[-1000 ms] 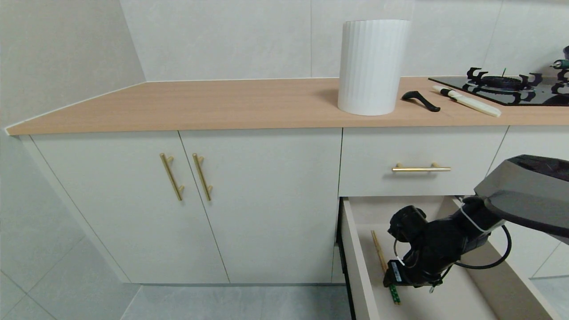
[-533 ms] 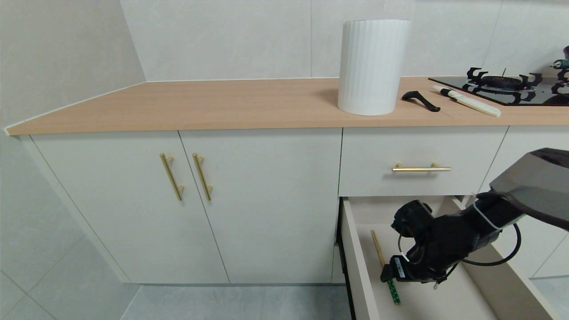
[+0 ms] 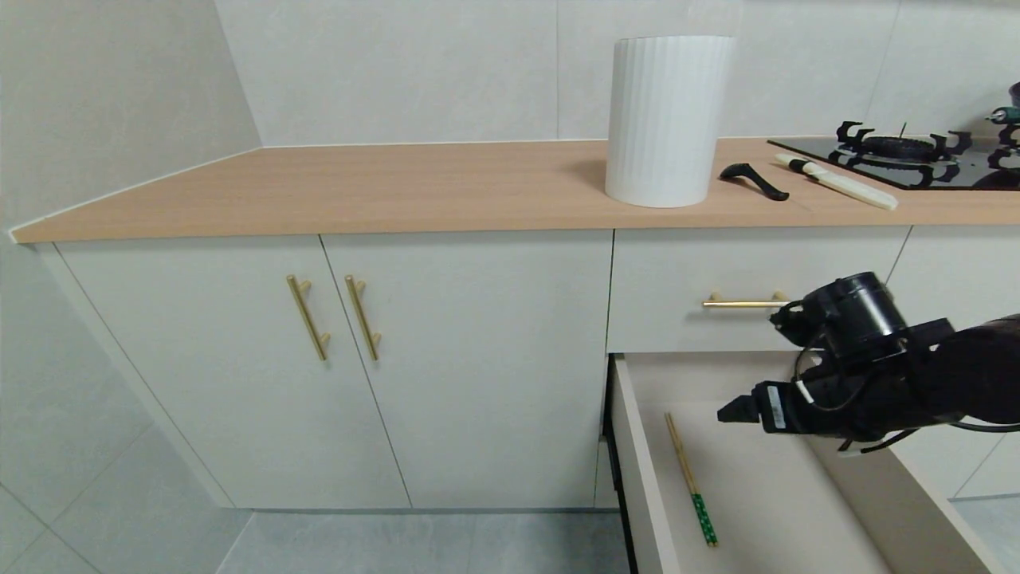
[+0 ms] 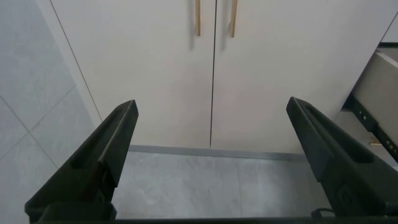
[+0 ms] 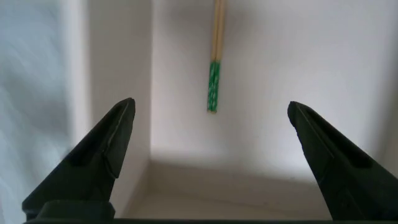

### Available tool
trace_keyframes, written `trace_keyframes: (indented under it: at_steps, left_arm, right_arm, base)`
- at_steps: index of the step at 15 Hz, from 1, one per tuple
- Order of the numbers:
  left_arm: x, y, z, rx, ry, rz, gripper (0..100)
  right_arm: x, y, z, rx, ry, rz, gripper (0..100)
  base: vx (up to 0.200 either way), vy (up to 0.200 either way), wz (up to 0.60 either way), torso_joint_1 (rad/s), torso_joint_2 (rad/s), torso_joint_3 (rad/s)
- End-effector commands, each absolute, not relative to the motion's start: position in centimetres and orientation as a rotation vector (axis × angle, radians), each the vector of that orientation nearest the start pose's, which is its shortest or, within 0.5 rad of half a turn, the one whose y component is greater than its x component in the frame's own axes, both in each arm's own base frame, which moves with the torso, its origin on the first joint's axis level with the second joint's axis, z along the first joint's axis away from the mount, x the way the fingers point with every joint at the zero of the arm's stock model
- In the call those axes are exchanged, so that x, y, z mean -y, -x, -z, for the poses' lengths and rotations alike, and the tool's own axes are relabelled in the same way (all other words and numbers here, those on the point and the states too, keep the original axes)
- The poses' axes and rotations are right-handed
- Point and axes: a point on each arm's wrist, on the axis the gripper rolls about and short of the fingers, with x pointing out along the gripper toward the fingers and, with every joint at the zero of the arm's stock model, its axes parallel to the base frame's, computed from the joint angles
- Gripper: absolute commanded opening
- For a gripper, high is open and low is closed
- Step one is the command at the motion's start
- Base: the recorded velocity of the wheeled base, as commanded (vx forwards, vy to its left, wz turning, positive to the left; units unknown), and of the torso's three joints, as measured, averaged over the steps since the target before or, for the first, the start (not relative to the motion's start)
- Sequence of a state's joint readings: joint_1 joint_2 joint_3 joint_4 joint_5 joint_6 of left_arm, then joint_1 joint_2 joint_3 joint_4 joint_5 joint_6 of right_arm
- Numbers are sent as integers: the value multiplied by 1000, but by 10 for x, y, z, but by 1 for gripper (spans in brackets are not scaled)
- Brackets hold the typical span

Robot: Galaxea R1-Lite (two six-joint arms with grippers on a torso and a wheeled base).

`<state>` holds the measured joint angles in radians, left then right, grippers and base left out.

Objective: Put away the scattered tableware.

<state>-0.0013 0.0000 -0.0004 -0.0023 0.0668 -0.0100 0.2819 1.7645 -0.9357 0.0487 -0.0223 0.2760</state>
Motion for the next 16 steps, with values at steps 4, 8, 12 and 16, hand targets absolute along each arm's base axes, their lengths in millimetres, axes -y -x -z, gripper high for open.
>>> trace_keyframes:
  at_steps: [4,8,12,16]
  left_arm:
    - [-2,23,-76,3,11,-66,100]
    - [-2,23,-76,2,11,-66,100]
    - [-2,23,-76,3,11,-66,100]
    - [-2,23,-76,2,11,-66,100]
  right_arm:
    - [-59,-260,-189,-705,-146,-102,100]
    - [-57,-253,-190,-697,-111,-116,100]
    - [-58,-254,-189,-703,-108,-116,100]
    - [-58,-254,-188,-706,-108,-117,100]
  base:
    - [0,0,0,0,0,0]
    - [0,0,0,23,-96,-71]
    - [0,0,0,109,-348,-283]
    - [0,0,0,171,-498,-289]
